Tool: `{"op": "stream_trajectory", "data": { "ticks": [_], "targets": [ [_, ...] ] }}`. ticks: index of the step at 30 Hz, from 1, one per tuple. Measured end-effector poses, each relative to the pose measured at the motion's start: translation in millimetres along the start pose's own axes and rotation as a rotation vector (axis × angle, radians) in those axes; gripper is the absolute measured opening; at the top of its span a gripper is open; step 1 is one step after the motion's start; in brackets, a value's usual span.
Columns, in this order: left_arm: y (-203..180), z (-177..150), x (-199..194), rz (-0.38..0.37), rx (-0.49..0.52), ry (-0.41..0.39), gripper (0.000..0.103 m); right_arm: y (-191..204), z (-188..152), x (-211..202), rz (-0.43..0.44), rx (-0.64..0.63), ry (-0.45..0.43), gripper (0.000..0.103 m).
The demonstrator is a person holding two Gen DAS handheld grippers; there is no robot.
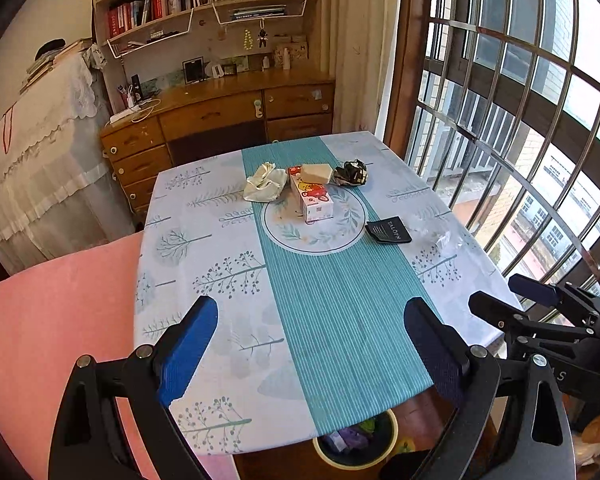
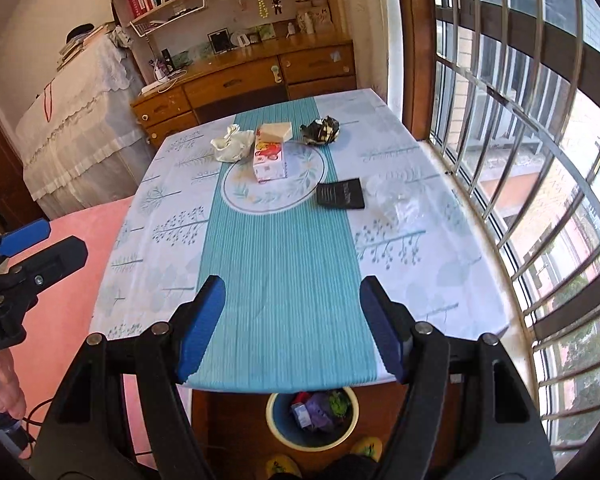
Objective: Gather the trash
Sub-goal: 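Raise both tools back toward the table, then grasp the black TALON card with the right tool while the left tool grasps the cream box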
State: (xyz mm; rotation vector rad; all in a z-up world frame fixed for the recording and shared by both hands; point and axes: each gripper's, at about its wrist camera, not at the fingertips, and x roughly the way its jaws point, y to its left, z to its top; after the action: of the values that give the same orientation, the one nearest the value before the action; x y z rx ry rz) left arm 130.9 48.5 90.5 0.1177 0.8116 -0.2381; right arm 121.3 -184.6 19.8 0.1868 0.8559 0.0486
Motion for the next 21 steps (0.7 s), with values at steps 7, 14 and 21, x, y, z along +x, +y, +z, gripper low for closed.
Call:
{"op": "stream_trajectory", "data": {
  "ticks": [7,14,21],
  "targets": [
    [0.3,34.6,67.5,0.074,-0.052,0.041,0.095,-28.7,60.6,94.0,0.025,-0.203,0.087,0.071],
    [-13.5,70.4,163.6,0.126,-0.144,0.169,0.095,-44.0,101.3,208.0,0.119,-0.517,0.217,0.073],
    [-27.6,88.4,238.7,0.166,-0.193,0.245,0.095,-43.5,107.7,295.5,0.214,-0.809,0.343,0.074]
  ]
}}
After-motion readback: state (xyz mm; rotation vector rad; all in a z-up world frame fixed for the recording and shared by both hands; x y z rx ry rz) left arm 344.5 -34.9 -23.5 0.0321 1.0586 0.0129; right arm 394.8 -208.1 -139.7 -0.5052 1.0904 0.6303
